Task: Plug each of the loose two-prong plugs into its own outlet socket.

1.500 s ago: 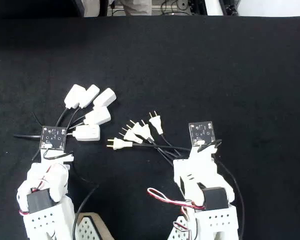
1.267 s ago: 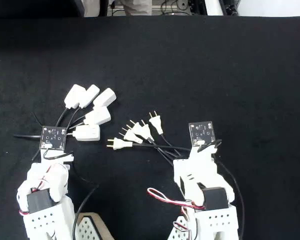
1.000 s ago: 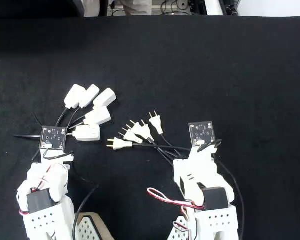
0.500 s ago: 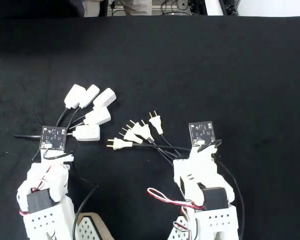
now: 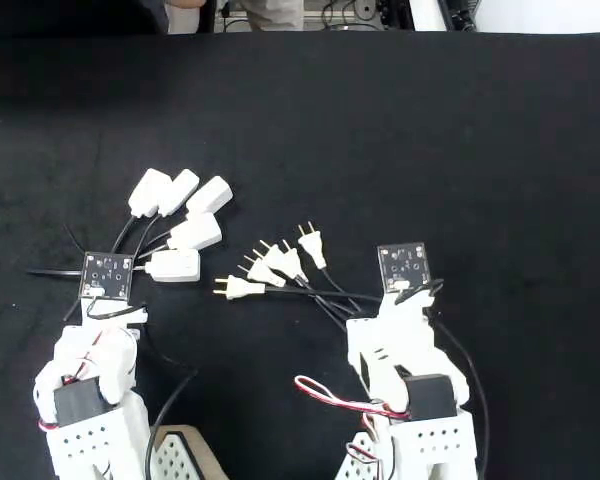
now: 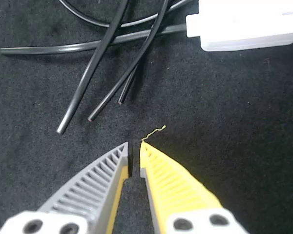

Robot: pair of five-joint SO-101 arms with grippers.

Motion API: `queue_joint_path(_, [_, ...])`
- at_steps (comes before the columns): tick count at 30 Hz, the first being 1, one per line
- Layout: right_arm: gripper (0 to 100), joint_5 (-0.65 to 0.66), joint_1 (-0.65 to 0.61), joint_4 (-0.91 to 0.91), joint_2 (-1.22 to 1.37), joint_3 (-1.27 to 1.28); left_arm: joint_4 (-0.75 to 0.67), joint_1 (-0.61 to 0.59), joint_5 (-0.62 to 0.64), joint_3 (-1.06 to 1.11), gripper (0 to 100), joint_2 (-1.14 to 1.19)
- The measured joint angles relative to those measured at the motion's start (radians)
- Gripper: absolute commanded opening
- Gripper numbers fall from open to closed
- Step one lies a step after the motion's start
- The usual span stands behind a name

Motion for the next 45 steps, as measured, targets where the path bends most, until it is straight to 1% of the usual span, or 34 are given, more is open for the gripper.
queue_joint_path(35, [2.9,0.0,0.0,0.0,0.0,0.0,0.0,0.0,0.0,0.0,5,0.0])
queue_joint_path(41, [2.9,0.0,-0.055,-0.032,0.0,0.0,0.0,0.0,0.0,0.0,5,0.0])
queue_joint_path(45, [3.2,-0.081,-0.086,-0.037,0.0,-0.035,0.0,0.0,0.0,0.0,5,0.0])
